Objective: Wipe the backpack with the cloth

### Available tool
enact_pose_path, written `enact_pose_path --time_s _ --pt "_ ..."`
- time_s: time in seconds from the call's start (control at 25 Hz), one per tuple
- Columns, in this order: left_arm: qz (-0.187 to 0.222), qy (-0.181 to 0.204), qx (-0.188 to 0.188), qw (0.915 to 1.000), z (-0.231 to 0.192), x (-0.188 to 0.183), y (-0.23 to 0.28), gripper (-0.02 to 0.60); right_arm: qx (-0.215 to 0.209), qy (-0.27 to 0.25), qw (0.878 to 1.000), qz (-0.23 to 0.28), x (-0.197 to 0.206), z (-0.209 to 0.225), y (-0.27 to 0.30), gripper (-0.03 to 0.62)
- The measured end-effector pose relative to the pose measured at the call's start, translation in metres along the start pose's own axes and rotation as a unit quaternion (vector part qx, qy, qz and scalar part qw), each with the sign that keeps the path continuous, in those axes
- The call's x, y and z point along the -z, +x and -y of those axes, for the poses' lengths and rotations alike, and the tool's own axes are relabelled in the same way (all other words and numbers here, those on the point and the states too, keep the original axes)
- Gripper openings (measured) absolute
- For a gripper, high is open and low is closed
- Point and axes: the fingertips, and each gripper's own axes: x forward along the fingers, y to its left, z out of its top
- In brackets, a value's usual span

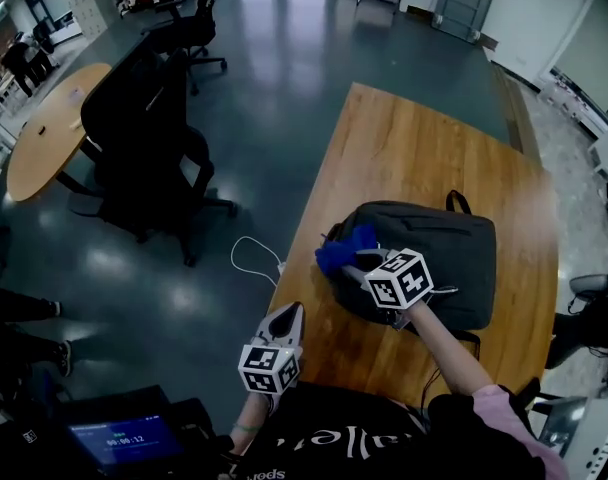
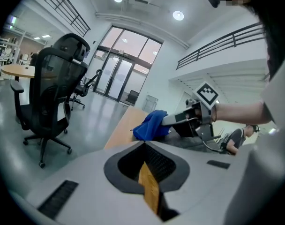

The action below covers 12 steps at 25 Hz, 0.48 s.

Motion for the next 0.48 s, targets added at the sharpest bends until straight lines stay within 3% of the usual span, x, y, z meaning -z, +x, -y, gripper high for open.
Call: enact_pose_path --time_s 0.24,0.48 --pt "-0.008 0.007 0.012 0.9999 0.006 0.000 -0.001 -0.002 -0.011 0.041 0.999 0.023 0.039 -0.046 -0.021 0.055" --pt "-0.012 0.011 0.021 0.9997 0.011 0.001 0.000 -0.002 -0.020 0.130 0.990 0.059 0.077 -0.073 -0.051 0.055"
